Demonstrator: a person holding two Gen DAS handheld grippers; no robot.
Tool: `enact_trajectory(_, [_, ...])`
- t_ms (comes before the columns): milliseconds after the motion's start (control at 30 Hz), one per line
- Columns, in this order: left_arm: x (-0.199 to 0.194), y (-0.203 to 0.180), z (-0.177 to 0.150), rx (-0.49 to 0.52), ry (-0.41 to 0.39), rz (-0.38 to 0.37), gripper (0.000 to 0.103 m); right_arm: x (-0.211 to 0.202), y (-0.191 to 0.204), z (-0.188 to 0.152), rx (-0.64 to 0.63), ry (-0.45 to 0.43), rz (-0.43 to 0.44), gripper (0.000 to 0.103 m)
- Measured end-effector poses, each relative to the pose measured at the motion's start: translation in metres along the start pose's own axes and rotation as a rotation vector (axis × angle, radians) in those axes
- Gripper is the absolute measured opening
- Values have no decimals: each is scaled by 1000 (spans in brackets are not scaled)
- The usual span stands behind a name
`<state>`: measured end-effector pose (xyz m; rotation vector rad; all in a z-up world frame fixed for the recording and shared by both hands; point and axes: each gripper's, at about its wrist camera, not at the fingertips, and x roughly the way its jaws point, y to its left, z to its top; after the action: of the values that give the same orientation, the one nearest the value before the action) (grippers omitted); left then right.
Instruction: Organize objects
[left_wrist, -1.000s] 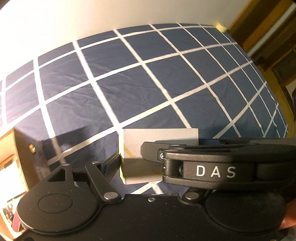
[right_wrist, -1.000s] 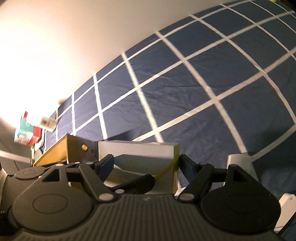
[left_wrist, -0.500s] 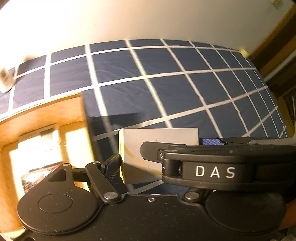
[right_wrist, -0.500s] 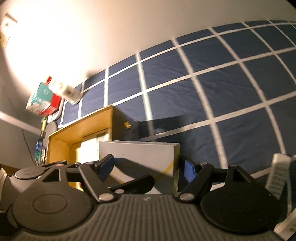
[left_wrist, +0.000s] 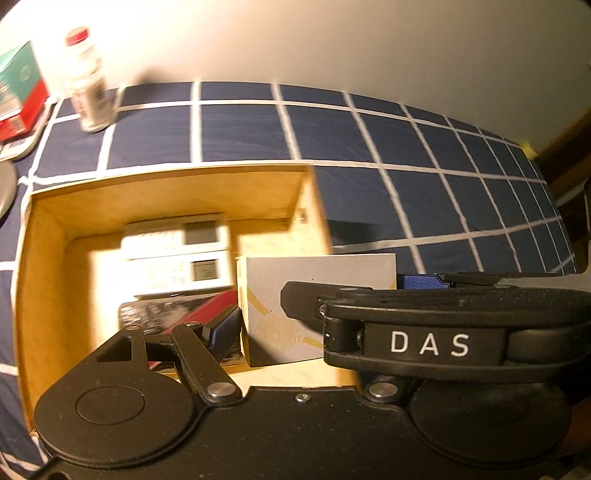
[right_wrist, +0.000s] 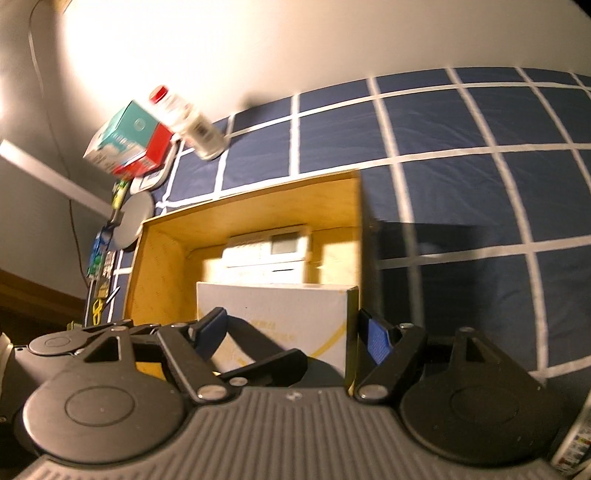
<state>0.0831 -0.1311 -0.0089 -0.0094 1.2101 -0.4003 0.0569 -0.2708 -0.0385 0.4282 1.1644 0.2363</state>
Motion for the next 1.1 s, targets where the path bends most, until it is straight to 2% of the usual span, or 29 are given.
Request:
enact_trajectory(267, [-4,56,0,-72,-5,17,71,38,46,9,-63,43,15,77])
enact_trajectory(467, [8,86,11,-98,13,16,71,69,61,24,-74,72,13,77])
enact_trajectory(867, [53,124,51,-113,71,-5,71,129,57,67,-51,128,-8,77])
enact_trajectory(1100, [85,136,64,-107,117,-13,71,161,43,78,-29,163,-15,77])
